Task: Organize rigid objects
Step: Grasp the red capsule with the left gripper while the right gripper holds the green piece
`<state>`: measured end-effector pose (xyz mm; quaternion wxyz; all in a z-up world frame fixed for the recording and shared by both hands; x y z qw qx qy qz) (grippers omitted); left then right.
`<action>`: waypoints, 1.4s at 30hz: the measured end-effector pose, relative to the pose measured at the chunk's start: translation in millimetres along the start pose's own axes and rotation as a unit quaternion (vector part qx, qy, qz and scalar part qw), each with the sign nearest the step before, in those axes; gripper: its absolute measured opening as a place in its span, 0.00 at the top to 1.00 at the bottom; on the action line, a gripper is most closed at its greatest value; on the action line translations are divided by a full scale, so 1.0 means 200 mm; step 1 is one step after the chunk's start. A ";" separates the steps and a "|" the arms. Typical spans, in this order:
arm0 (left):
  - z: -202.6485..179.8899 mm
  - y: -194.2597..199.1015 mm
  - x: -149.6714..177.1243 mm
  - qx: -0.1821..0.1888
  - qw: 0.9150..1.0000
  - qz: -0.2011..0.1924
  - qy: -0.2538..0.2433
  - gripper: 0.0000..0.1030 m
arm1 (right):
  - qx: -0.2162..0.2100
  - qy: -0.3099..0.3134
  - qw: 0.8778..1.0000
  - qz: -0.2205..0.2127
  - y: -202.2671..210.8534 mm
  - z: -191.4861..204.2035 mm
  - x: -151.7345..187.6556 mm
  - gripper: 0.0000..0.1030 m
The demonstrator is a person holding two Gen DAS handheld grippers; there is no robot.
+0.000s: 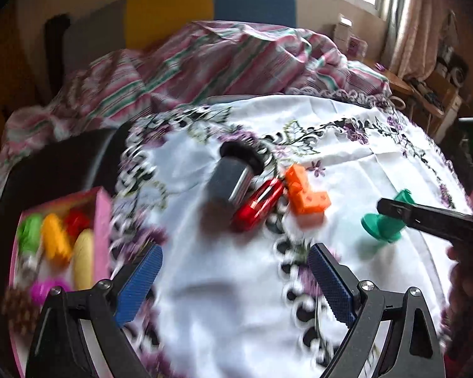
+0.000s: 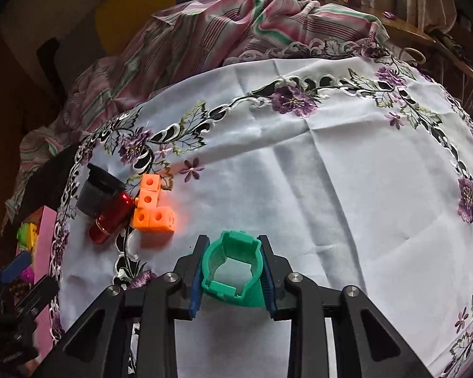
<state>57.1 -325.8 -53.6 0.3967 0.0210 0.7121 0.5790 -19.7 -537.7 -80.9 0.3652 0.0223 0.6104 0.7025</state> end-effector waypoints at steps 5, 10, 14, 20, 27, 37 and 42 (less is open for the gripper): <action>-0.14 -0.15 -0.14 0.002 0.998 -0.005 -0.068 0.12 | -0.013 -0.022 1.000 -0.002 0.00 -0.04 -0.02 0.71; -0.26 -0.30 -0.21 -0.007 0.989 -0.006 -0.149 0.18 | -0.028 -0.038 0.999 0.003 -0.01 -0.06 -0.02 0.71; -0.28 -0.38 -0.22 -0.023 0.982 -0.013 -0.186 0.26 | -0.037 -0.043 0.998 0.002 -0.01 -0.06 -0.03 0.71; -0.24 -0.43 -0.23 0.006 0.987 -0.003 -0.163 0.54 | -0.046 -0.044 0.998 0.003 -0.02 -0.05 -0.03 0.71; -0.19 -0.47 -0.13 0.031 0.986 0.025 -0.163 0.63 | -0.052 -0.053 0.997 0.002 -0.01 -0.07 -0.03 0.71; -0.12 -0.41 -0.04 0.046 0.994 0.051 -0.085 0.75 | -0.051 -0.048 0.997 0.004 -0.02 -0.06 -0.03 0.71; -0.10 -0.34 0.07 0.022 0.996 0.031 -0.086 0.70 | -0.048 -0.035 0.998 0.001 -0.02 -0.04 -0.03 0.71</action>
Point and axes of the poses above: each gripper's, at about its wrist camera, not at the fingertips, and y roughly against the way its jaws point, z to its left, x to its underside, the point moved 3 cm from there along -y, roughly the way its jaws point, and after that the axes turned 3 degrees about z, right-handed, at the moved point
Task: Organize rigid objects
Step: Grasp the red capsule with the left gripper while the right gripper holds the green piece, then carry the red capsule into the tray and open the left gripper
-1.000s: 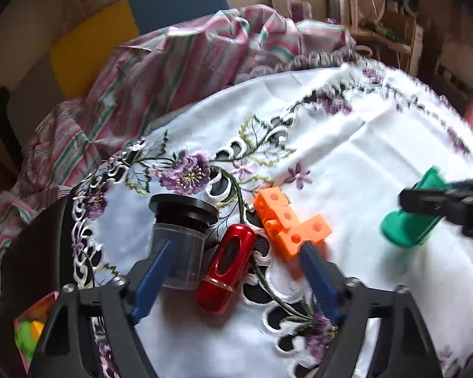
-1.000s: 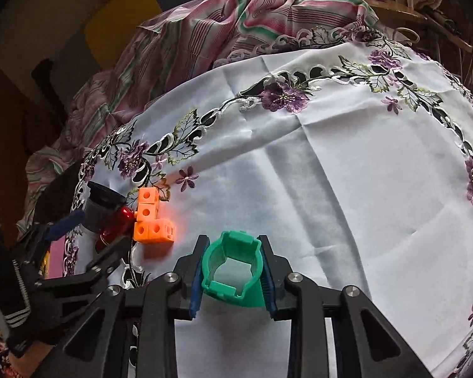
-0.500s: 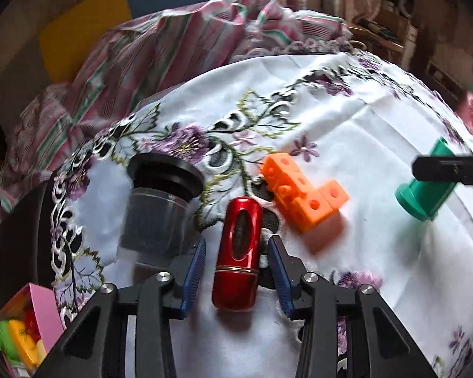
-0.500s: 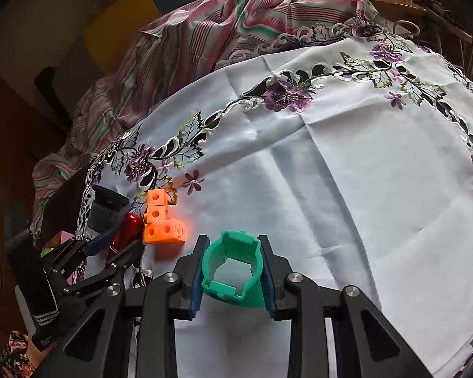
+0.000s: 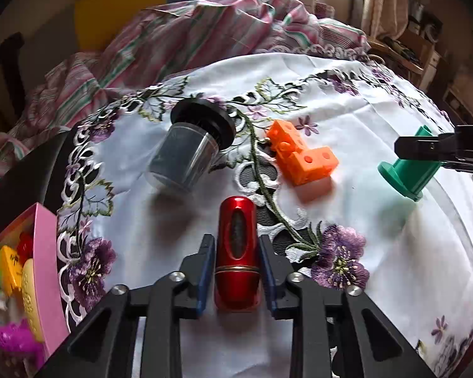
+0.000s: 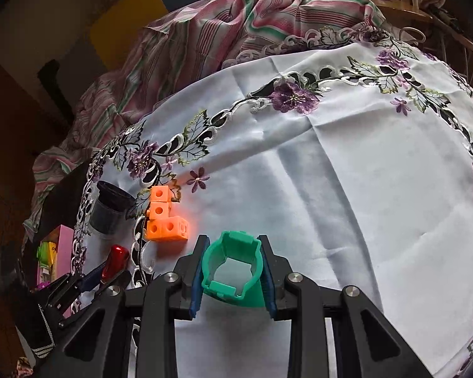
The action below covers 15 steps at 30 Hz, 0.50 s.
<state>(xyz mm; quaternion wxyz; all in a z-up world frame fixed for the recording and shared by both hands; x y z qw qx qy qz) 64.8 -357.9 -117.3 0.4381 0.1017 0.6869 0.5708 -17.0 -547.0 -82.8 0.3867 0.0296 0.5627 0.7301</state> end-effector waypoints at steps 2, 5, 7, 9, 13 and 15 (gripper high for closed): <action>0.01 0.00 0.00 -0.002 1.000 -0.002 0.007 0.75 | 0.002 0.004 1.000 -0.001 0.00 0.00 0.00 0.71; 0.03 0.01 0.00 0.001 1.000 0.009 0.023 0.75 | 0.007 0.006 1.000 0.000 0.00 0.00 0.01 0.71; 0.04 0.05 0.02 0.019 0.999 0.009 0.036 0.75 | 0.002 0.000 1.000 0.002 -0.01 -0.01 0.01 0.71; 0.05 0.10 0.05 0.025 0.999 0.000 0.045 0.75 | -0.003 -0.006 1.000 0.005 -0.02 -0.02 0.01 0.71; 0.09 0.23 0.14 0.042 0.997 -0.012 0.070 0.75 | 0.006 0.005 1.000 -0.001 -0.01 -0.01 0.01 0.71; 0.12 0.29 0.19 0.051 0.995 -0.019 0.081 0.75 | 0.010 0.013 1.000 -0.002 -0.01 0.01 0.02 0.71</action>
Point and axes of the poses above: each gripper's, at about its wrist camera, not at the fingertips, and y roughly against the way its jaws point, z to its left, x to its underside, the point moved 3 cm from there along -y, roughly the way its jaws point, and after that the axes turned 3 degrees about z, right-handed, at the moved point
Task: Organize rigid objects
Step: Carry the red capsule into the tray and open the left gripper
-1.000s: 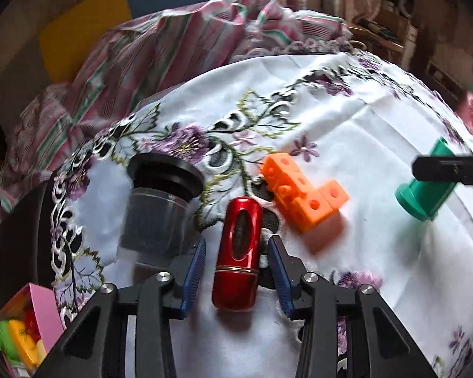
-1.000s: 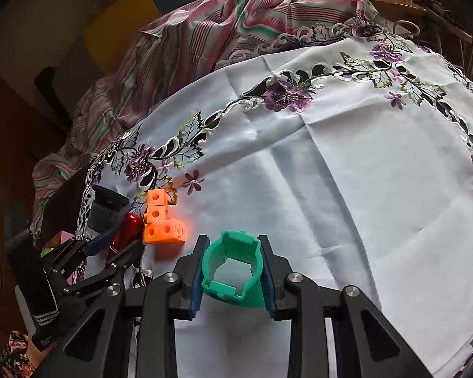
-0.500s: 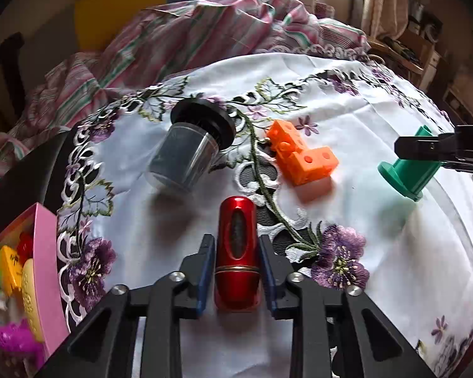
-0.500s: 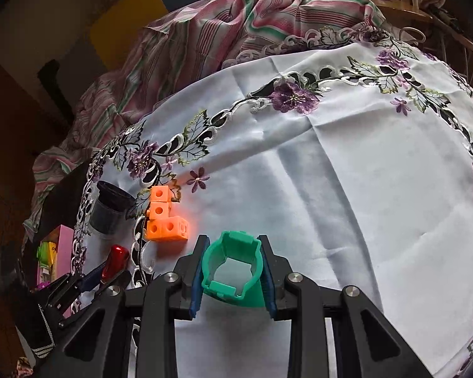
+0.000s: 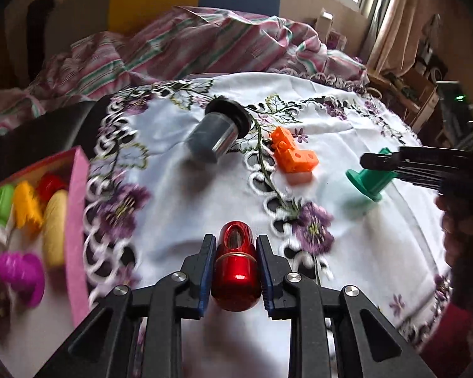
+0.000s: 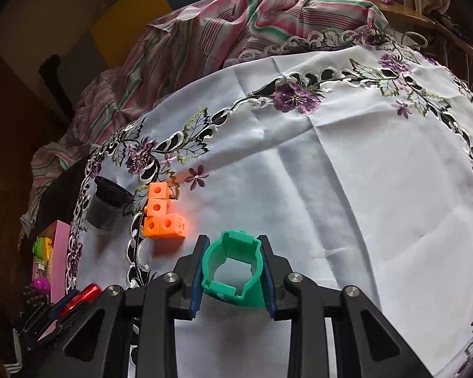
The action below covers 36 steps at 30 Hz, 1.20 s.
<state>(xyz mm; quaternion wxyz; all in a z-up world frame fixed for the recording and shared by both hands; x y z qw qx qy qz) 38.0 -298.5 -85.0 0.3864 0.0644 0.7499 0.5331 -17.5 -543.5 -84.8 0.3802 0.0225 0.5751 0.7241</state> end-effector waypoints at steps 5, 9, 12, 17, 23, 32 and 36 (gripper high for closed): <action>0.08 0.15 0.11 0.015 1.000 -0.017 0.021 0.75 | 0.007 0.013 1.000 -0.006 0.01 0.02 0.01 0.71; 0.17 0.28 0.18 0.017 0.998 -0.041 0.041 0.75 | 0.008 0.016 1.000 -0.008 0.01 0.02 0.01 0.71; 0.26 0.39 0.23 0.002 0.997 -0.062 0.051 0.75 | 0.011 0.023 1.000 -0.006 0.01 0.03 0.02 0.71; 0.50 0.53 0.35 -0.042 0.992 -0.079 0.087 0.75 | 0.010 0.032 0.999 -0.004 0.00 0.06 0.03 0.71; 0.79 0.54 0.51 -0.076 0.983 -0.065 0.156 0.75 | 0.006 0.027 1.000 -0.003 0.00 0.06 0.04 0.71; 1.00 0.53 0.58 -0.135 0.976 -0.064 0.157 0.73 | -0.005 0.037 0.999 -0.014 0.01 0.10 0.04 0.71; 1.05 0.58 0.62 -0.140 0.973 -0.073 0.170 0.50 | -0.001 0.049 0.999 -0.018 0.01 0.12 0.04 0.71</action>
Point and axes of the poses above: each gripper's, at about its wrist camera, not at the fingertips, and y roughly against the way its jaws point, z to its left, x to its underside, the point moved 3 cm from there along -y, roughly the way its jaws point, and after that the axes turned 3 degrees about z, right-handed, at the moved point
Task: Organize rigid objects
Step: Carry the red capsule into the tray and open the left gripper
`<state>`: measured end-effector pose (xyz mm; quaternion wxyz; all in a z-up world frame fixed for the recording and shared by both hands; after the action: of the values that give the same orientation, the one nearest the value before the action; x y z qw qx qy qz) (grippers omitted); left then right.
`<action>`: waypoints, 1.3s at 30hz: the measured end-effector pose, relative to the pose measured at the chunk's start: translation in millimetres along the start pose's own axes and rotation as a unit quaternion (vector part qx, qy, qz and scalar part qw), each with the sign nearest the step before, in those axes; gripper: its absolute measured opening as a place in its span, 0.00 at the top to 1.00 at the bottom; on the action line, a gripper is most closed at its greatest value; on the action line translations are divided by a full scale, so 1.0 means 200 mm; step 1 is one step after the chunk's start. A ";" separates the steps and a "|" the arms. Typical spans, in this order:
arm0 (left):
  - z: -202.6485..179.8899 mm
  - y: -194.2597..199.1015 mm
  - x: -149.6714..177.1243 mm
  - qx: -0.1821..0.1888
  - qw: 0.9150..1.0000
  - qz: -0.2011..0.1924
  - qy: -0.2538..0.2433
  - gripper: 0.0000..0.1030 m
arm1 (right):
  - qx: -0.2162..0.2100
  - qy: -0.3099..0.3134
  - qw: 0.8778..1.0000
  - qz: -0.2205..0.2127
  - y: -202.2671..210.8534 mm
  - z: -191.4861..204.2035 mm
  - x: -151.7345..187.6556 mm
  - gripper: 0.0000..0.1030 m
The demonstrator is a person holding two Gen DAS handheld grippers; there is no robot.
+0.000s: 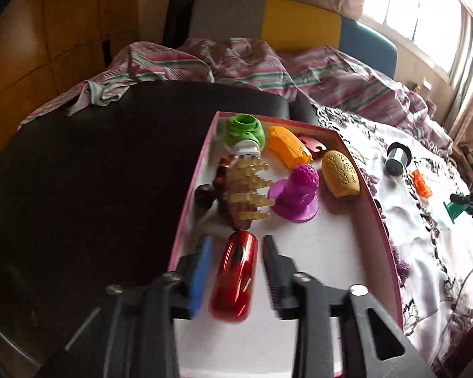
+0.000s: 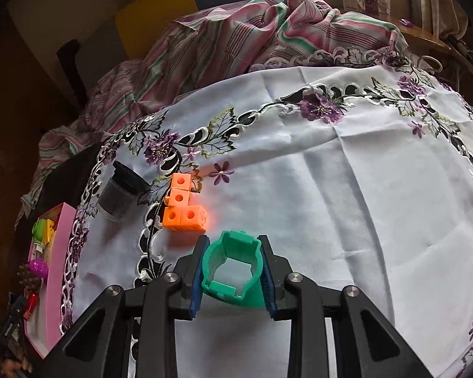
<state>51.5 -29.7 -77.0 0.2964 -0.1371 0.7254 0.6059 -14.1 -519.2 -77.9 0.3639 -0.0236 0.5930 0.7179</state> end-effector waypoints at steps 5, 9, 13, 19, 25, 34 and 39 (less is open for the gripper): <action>0.07 0.10 0.06 0.012 0.999 -0.022 0.042 0.29 | 0.006 0.014 1.000 0.002 -0.01 0.05 0.02 0.71; 0.07 0.14 0.10 0.013 0.999 -0.026 0.043 0.25 | -0.007 0.023 1.000 -0.005 0.01 0.11 0.04 0.71; 0.06 0.18 0.13 0.005 0.999 -0.026 0.026 0.19 | -0.021 0.025 0.999 -0.005 0.04 0.19 0.09 0.71; 0.06 0.20 0.17 0.014 0.999 -0.024 0.035 0.11 | -0.051 0.054 0.997 -0.003 0.10 0.42 0.19 0.71; 0.04 0.20 0.17 0.000 0.999 -0.022 0.023 0.08 | -0.093 0.085 0.992 0.010 0.14 0.72 0.28 0.71; 0.10 0.27 0.20 -0.015 0.999 -0.041 0.021 0.08 | -0.134 0.182 0.974 0.031 0.12 1.26 0.43 0.71; 0.17 0.29 0.22 -0.025 0.998 -0.047 0.033 0.07 | -0.140 0.230 0.962 0.050 0.05 1.51 0.54 0.71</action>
<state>-7.0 23.9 -59.4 0.2969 -0.1982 0.7124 0.6042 22.0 -203.5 -30.2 0.1746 -0.2087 0.5548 0.7862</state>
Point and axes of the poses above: each gripper's, at about its wrist camera, not at the fingertips, and y roughly against the way its jaws point, z to its left, x to its underside, the point moved 3 cm from there along -y, roughly the way its jaws point, and after that the axes turned 3 degrees about z, right-handed, at the moved point
